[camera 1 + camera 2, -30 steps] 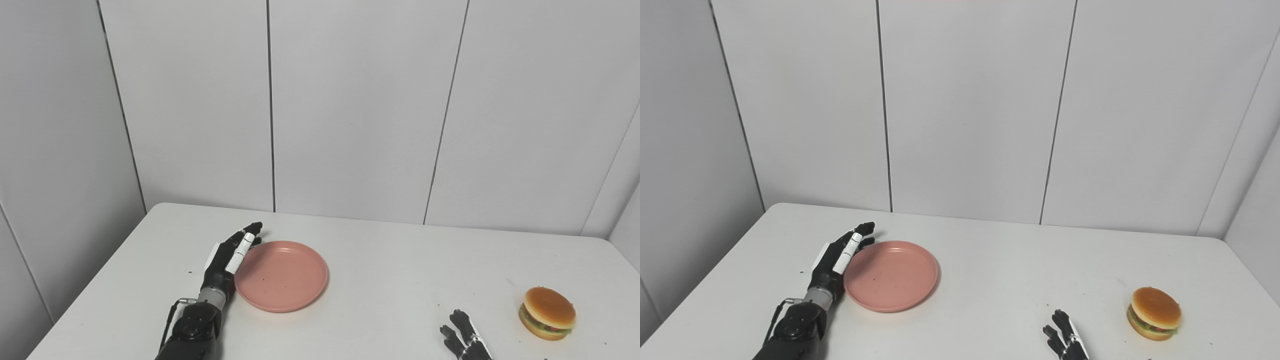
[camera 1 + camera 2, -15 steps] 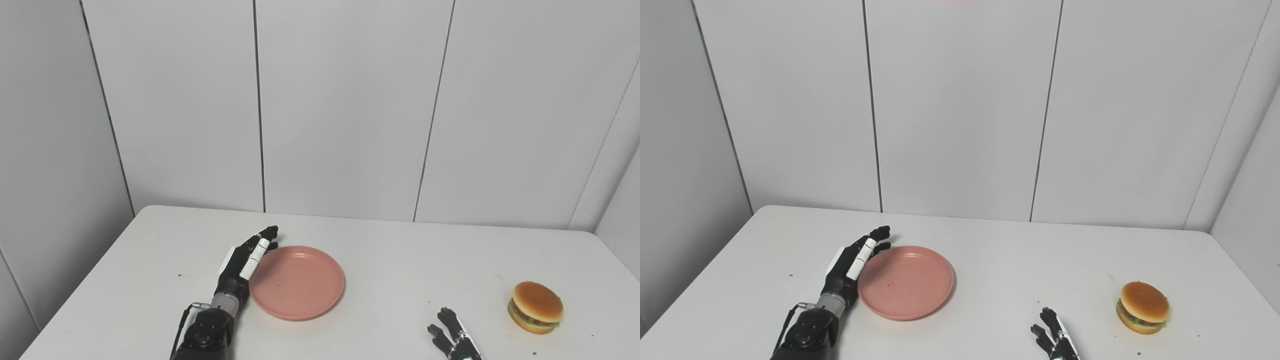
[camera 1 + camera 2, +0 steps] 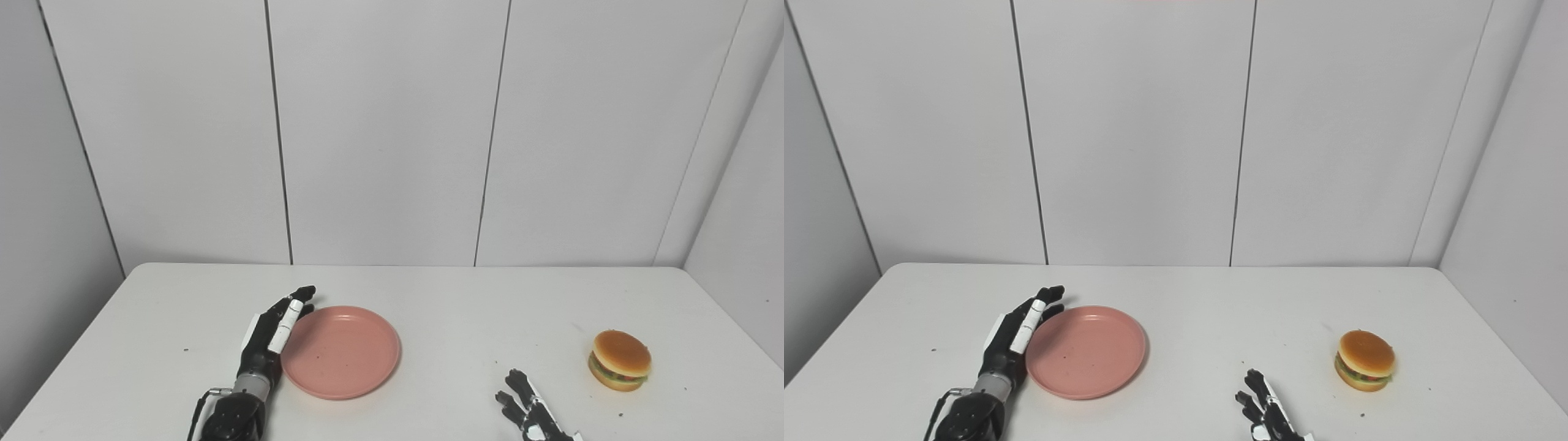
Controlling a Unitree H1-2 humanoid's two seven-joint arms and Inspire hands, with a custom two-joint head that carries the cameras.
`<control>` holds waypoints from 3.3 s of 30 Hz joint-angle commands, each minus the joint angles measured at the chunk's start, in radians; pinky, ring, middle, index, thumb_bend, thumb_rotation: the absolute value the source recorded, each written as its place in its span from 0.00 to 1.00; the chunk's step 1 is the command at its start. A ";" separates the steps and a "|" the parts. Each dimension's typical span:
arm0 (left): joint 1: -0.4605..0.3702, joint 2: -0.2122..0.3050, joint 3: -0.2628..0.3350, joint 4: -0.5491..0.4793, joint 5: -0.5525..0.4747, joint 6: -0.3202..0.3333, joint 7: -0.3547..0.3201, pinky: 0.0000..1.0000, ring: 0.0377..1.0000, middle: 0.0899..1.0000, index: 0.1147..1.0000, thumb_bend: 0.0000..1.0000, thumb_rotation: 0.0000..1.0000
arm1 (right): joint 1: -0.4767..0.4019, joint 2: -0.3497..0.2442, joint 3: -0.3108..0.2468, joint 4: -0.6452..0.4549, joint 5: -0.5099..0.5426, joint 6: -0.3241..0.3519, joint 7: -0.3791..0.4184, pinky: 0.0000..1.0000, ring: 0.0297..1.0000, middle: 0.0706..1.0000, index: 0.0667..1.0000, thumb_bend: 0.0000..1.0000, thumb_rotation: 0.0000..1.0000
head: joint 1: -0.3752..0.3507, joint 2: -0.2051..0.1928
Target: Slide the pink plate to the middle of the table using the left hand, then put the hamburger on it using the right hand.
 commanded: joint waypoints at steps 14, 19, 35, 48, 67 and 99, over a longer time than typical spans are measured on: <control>0.019 -0.042 -0.005 -0.154 -0.025 0.090 -0.009 1.00 0.86 0.88 0.67 0.84 0.86 | 0.015 0.075 0.080 0.030 -0.063 0.065 -0.045 0.91 0.90 0.95 0.95 0.77 1.00 | -0.122 0.044; 0.027 -0.054 -0.006 -0.192 -0.029 0.128 -0.005 1.00 0.87 0.89 0.68 0.85 0.85 | 0.007 0.080 0.098 0.026 -0.079 0.070 -0.058 0.90 0.90 0.95 0.95 0.77 1.00 | -0.159 0.068; 0.033 -0.054 -0.026 -0.201 -0.024 0.132 -0.030 1.00 0.87 0.85 0.68 0.81 0.88 | -0.015 0.109 0.141 0.039 -0.124 0.087 -0.110 0.93 0.92 0.97 0.95 0.79 1.00 | -0.258 0.075; 0.058 -0.074 -0.035 -0.227 -0.009 0.143 -0.016 0.99 0.86 0.85 0.67 0.80 0.87 | -0.005 0.090 0.141 0.017 -0.185 0.060 -0.135 0.88 0.90 0.96 0.95 0.73 1.00 | -0.240 0.080; 0.059 -0.089 -0.045 -0.242 -0.026 0.173 -0.025 0.98 0.86 0.84 0.67 0.83 0.87 | -0.158 -0.033 0.082 -0.338 -0.811 0.209 -0.178 0.65 0.75 0.79 0.79 0.68 0.76 | -0.249 0.083; 0.066 -0.090 -0.049 -0.272 -0.029 0.197 -0.028 0.95 0.86 0.85 0.68 0.83 0.88 | -0.459 -0.417 0.004 0.043 -1.046 0.225 -0.202 0.77 0.75 0.75 0.71 0.76 0.79 | -0.237 0.087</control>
